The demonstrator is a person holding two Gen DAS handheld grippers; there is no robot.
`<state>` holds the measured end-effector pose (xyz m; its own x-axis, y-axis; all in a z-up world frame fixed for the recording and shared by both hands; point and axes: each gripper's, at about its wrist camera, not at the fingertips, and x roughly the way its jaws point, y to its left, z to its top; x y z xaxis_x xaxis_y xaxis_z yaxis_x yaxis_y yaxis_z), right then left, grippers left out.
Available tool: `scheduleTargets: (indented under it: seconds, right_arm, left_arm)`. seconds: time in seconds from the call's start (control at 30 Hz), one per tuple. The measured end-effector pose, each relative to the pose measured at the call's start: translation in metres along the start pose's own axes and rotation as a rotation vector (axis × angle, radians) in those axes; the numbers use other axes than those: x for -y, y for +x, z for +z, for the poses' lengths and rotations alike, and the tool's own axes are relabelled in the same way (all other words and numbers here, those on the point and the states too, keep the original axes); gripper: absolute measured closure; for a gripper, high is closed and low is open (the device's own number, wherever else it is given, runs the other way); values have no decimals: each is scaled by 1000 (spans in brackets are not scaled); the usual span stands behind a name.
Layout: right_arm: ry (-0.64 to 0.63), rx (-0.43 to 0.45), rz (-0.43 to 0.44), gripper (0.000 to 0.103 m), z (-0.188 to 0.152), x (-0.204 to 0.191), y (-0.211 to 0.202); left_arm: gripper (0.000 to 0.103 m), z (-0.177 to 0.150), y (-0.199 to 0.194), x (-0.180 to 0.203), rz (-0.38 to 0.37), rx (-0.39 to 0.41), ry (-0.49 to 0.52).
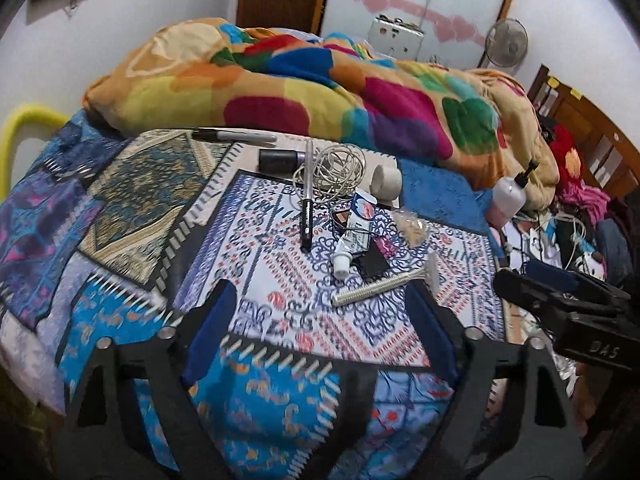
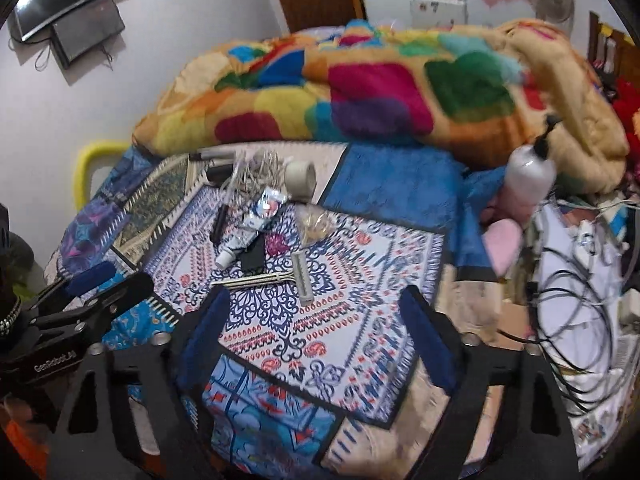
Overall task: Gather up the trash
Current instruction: 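Grasp the white toothpaste tube with the left gripper while the right grasps the silver razor, then carry the tube and razor in both grippers over the white bucket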
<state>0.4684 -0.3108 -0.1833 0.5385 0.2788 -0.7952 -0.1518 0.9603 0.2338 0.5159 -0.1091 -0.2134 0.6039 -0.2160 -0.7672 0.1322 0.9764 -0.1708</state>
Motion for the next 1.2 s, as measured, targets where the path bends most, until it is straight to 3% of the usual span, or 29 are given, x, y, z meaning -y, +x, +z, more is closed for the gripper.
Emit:
scheduleTargets:
  seconds: [0.1, 0.27, 0.43, 0.5, 0.6, 0.67, 0.7, 0.77, 1.2]
  right_arm:
    - [-9, -51, 31, 47, 3, 2, 24]
    - [-34, -112, 59, 64, 6, -1, 56]
    - [-63, -126, 77, 69, 8, -5, 71]
    - [-77, -126, 71, 80, 8, -7, 74]
    - [-85, -111, 69, 85, 10, -6, 75]
    - [-80, -106, 64, 88, 11, -5, 76]
    - [-77, -103, 67, 89, 12, -4, 75]
    - [-65, -103, 72, 90, 11, -3, 74]
    - [-86, -80, 21, 91, 0, -5, 39]
  left_arm:
    - [36, 5, 23, -1, -42, -25, 14]
    - [60, 11, 61, -1, -119, -88, 9]
    - [61, 15, 84, -3, -165, -109, -15]
    - [61, 16, 88, -2, -175, -110, -15]
    - [61, 16, 90, 0, -192, -104, -15]
    - [65, 16, 90, 1, -205, -104, -27]
    - [77, 16, 92, 2, -211, -106, -33]
    - [84, 14, 93, 4, -209, -120, -34]
    - [85, -7, 46, 4, -162, -142, -36]
